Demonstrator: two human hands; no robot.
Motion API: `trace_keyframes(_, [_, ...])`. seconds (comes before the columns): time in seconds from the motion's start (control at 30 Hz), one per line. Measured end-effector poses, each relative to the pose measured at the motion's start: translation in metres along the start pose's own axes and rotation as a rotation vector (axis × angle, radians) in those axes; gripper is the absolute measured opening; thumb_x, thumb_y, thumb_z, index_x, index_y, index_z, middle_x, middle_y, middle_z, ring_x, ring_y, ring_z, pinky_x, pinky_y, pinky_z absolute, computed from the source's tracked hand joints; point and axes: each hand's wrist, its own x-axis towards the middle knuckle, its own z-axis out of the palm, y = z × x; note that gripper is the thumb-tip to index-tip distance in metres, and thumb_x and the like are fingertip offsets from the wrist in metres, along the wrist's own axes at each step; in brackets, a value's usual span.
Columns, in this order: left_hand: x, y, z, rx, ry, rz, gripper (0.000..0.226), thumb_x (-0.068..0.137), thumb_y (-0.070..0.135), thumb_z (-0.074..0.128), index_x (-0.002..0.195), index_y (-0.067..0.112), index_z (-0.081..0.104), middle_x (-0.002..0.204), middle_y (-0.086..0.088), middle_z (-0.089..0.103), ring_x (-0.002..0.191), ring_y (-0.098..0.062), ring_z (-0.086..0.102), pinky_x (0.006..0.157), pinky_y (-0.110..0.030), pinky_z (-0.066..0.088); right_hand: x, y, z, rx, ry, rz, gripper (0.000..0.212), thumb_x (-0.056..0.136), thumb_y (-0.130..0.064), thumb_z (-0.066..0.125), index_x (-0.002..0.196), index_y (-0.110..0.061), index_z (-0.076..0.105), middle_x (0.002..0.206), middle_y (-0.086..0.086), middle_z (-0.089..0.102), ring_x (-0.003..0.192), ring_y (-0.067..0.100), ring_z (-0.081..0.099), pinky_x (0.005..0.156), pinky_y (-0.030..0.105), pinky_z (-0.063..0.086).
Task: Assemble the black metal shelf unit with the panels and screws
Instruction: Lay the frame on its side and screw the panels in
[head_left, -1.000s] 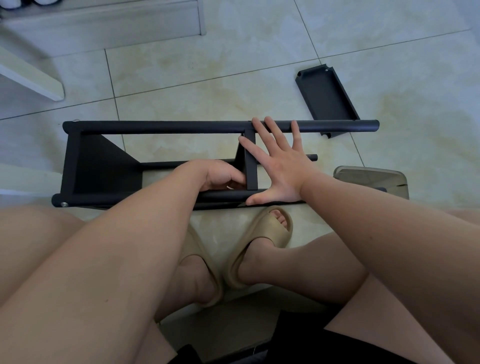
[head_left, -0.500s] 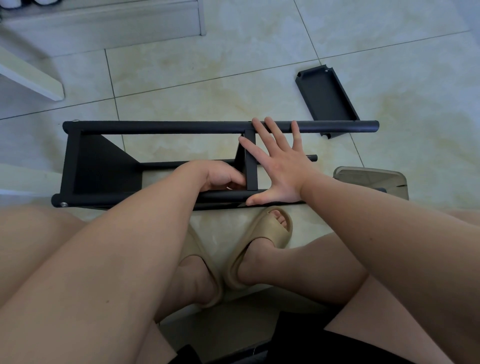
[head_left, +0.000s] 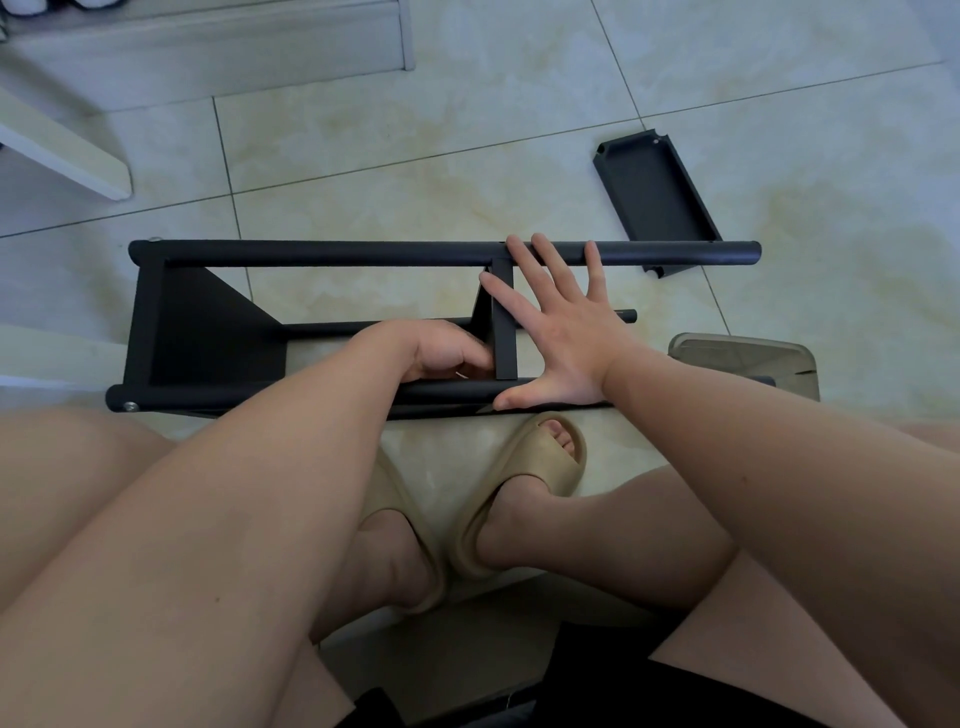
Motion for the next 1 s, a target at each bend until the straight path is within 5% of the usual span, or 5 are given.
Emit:
trace_keyframes(0.33, [-0.0002, -0.0006, -0.0032, -0.106, -0.086, -0.004, 0.030, 0.091, 0.004, 0.054, 0.116, 0.006, 0.070, 0.112, -0.014, 0.069, 0.101, -0.025, 0.064, 0.102, -0.040, 0.047, 0.0004, -0.0001, 0.0003, -0.007, 0.000, 0.002, 0.128, 0.061, -0.103, 0.029, 0.162, -0.031, -0.002, 0.169, 0.011, -0.016, 0.154, 0.034, -0.018, 0.115, 0.072, -0.009])
trace_keyframes(0.47, [-0.0012, 0.0016, -0.0033, 0.009, -0.068, -0.050, 0.026, 0.091, 0.018, 0.060, 0.074, 0.020, 0.079, 0.080, -0.001, 0.074, 0.074, -0.017, 0.068, 0.068, -0.024, 0.055, 0.0005, -0.0002, 0.0007, -0.007, 0.005, -0.001, 0.127, 0.062, -0.103, 0.029, 0.162, -0.031, -0.001, 0.169, 0.011, -0.015, 0.154, 0.034, -0.017, 0.115, 0.072, -0.009])
trace_keyframes(0.63, [-0.0009, -0.0007, -0.0027, -0.037, -0.081, -0.028, 0.032, 0.091, 0.008, 0.057, 0.120, 0.004, 0.069, 0.113, -0.016, 0.071, 0.103, -0.028, 0.066, 0.101, -0.041, 0.048, 0.0004, 0.0000, -0.0001, -0.006, 0.002, -0.001, 0.127, 0.062, -0.103, 0.029, 0.162, -0.031, -0.001, 0.169, 0.011, -0.016, 0.154, 0.034, -0.017, 0.115, 0.072, -0.009])
trace_keyframes(0.9, [-0.0014, 0.0008, -0.0036, -0.032, -0.094, -0.033, 0.021, 0.087, 0.018, 0.061, 0.079, 0.019, 0.080, 0.083, -0.002, 0.074, 0.079, -0.017, 0.067, 0.076, -0.027, 0.055, -0.0004, -0.0012, -0.0023, -0.013, -0.011, 0.003, 0.127, 0.061, -0.103, 0.028, 0.162, -0.031, -0.002, 0.169, 0.011, -0.016, 0.154, 0.034, -0.018, 0.115, 0.072, -0.009])
trace_keyframes(1.0, [-0.0036, 0.0014, -0.0022, -0.006, -0.064, -0.041, 0.028, 0.088, 0.015, 0.062, 0.111, 0.004, 0.074, 0.111, -0.020, 0.072, 0.101, -0.032, 0.066, 0.101, -0.045, 0.049, -0.0007, -0.0013, -0.0026, -0.010, -0.018, 0.006, 0.127, 0.062, -0.103, 0.028, 0.162, -0.031, -0.004, 0.168, 0.011, -0.017, 0.154, 0.034, -0.018, 0.115, 0.072, -0.008])
